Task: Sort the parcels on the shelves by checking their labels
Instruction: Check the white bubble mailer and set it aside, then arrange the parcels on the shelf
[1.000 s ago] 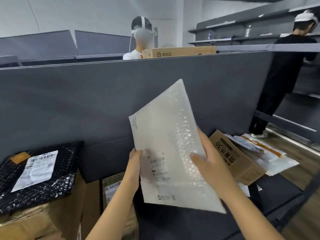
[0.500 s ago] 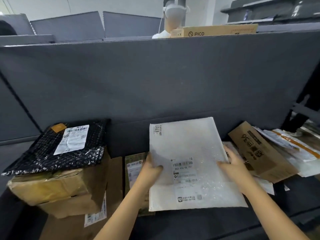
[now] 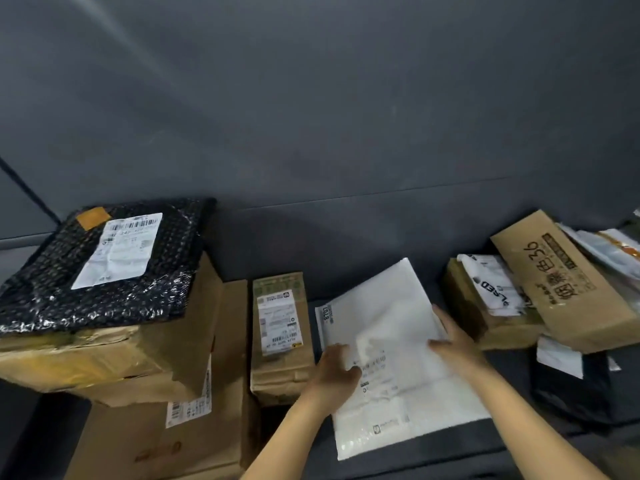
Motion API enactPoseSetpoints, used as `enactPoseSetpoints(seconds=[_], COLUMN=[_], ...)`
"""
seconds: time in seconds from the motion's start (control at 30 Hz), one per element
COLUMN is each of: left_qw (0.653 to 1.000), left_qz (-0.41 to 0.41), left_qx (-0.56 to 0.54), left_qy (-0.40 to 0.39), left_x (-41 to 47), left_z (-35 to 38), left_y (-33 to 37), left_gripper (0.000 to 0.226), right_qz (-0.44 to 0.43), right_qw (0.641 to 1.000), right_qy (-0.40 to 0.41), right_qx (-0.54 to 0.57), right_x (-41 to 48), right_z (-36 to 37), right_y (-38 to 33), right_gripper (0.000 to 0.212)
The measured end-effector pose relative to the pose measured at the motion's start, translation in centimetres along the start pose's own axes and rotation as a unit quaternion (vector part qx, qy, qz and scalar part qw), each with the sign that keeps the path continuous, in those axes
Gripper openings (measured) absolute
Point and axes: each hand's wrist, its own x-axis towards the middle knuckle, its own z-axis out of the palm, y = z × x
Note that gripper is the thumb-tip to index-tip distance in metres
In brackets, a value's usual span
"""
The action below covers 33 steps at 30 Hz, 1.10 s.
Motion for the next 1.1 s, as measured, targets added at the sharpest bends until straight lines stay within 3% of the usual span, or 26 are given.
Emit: enactPoseSetpoints(seconds=[0.1, 0.37, 0.43, 0.53, 0.6, 0.73, 0.8, 0.87, 0.93, 1.0, 1.1], left_qw=[1.000, 0.989, 0.984, 0.985, 0.990, 0.995, 0.994, 0.991, 0.988, 0.985, 0.981], left_qz=[-0.017, -0.068, -0.088, -0.069, -0.027, 0.045, 0.067, 0.082, 0.097, 0.107, 0.107], left_qx=[0.009, 0.081, 0.111, 0.138, 0.128, 0.050, 0.024, 0.008, 0.001, 0.008, 0.031], left_qy=[-0.011, -0.104, -0.109, -0.076, -0.051, -0.074, -0.086, -0.104, -0.123, -0.138, -0.156], left_x=[0.7, 2.9, 3.8, 5.5, 6.7, 9.3, 10.0, 10.1, 9.9, 9.8, 9.9], left_z=[1.4, 5.4, 6.1, 6.4, 6.5, 8.1, 9.2, 10.3, 11.5, 12.6, 13.1], left_y=[-0.6, -2.1, -2.2, 1.0, 4.3, 10.3, 12.7, 14.6, 15.5, 15.7, 15.4], left_gripper=[0.054, 0.064, 0.068, 0.057, 0.050, 0.047, 0.047, 0.044, 0.032, 0.022, 0.035], right_qz=[0.003, 0.030, -0.014, -0.107, -0.129, -0.099, -0.045, 0.070, 0.139, 0.117, 0.060], right_qw=[1.000, 0.974, 0.954, 0.953, 0.921, 0.827, 0.799, 0.813, 0.831, 0.845, 0.866], right_qy=[-0.006, -0.031, 0.045, 0.212, 0.329, 0.524, 0.587, 0.578, 0.515, 0.454, 0.375], right_qx=[-0.013, -0.224, -0.297, -0.191, -0.165, -0.178, -0.124, 0.023, 0.156, 0.257, 0.325], right_x=[1.3, 2.9, 3.0, 2.8, 2.8, 1.6, 0.7, 0.6, 0.7, 0.9, 1.5], right_z=[2.7, 4.7, 3.8, 0.6, -2.7, -9.7, -12.8, -15.7, -17.8, -18.6, -18.7], right_y=[0.9, 3.2, 3.6, 3.4, 3.4, 4.1, 4.8, 5.9, 6.9, 8.1, 9.6], right_gripper=[0.070, 0.075, 0.067, 0.052, 0.048, 0.052, 0.054, 0.074, 0.098, 0.112, 0.136])
